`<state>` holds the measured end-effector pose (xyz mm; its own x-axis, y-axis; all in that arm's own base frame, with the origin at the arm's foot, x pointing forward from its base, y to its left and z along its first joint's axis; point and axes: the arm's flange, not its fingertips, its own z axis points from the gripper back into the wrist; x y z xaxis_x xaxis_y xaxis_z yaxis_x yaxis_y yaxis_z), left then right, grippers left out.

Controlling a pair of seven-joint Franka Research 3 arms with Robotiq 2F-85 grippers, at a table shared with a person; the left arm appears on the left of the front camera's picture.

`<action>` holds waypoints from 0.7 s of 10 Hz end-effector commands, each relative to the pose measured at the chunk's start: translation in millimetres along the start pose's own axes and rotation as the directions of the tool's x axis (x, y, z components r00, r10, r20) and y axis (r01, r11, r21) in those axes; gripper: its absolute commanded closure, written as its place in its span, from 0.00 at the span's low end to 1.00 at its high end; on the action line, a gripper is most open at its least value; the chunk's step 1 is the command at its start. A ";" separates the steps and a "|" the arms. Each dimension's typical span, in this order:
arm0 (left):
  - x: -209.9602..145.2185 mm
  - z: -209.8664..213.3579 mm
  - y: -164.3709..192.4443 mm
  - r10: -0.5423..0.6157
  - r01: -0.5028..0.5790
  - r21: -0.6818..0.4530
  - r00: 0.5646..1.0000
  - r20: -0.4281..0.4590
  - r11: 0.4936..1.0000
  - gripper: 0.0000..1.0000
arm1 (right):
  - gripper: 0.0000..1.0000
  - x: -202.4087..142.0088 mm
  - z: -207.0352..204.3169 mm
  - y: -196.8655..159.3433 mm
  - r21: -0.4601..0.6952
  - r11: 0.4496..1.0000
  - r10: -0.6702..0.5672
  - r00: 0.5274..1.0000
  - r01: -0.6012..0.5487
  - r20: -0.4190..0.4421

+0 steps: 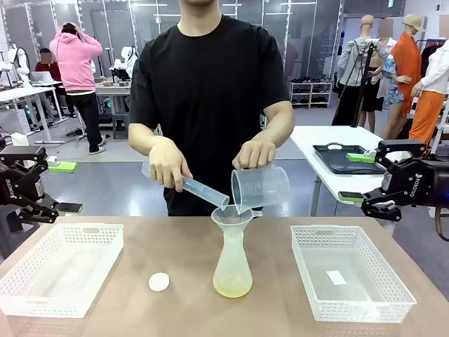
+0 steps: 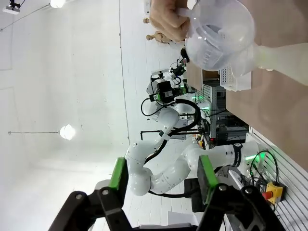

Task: Prepare the solutions needed for the experiment.
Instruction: Once the solution is in the Big flask , pick up the Plastic Funnel and place it back into the right Organizing basket.

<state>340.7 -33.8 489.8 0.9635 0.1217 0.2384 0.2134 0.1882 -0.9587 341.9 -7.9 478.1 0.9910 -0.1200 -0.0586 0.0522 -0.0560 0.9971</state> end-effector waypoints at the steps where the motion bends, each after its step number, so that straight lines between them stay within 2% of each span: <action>1: 1.1 -0.9 -2.8 0.000 0.000 -0.024 1.000 0.004 1.000 0.00 | 0.27 -0.2 -0.3 2.0 0.002 1.000 -0.014 1.000 0.014 0.001; 7: 1.1 -0.9 -2.8 0.000 0.000 -0.024 1.000 0.004 1.000 0.00 | 0.27 -0.2 -0.3 2.0 0.002 1.000 -0.014 1.000 0.014 0.001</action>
<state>340.7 -33.8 489.8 0.9635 0.1217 0.2384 0.2134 0.1882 -0.9587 341.9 -7.8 478.0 0.9910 -0.1199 -0.0592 0.0528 -0.0561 0.9970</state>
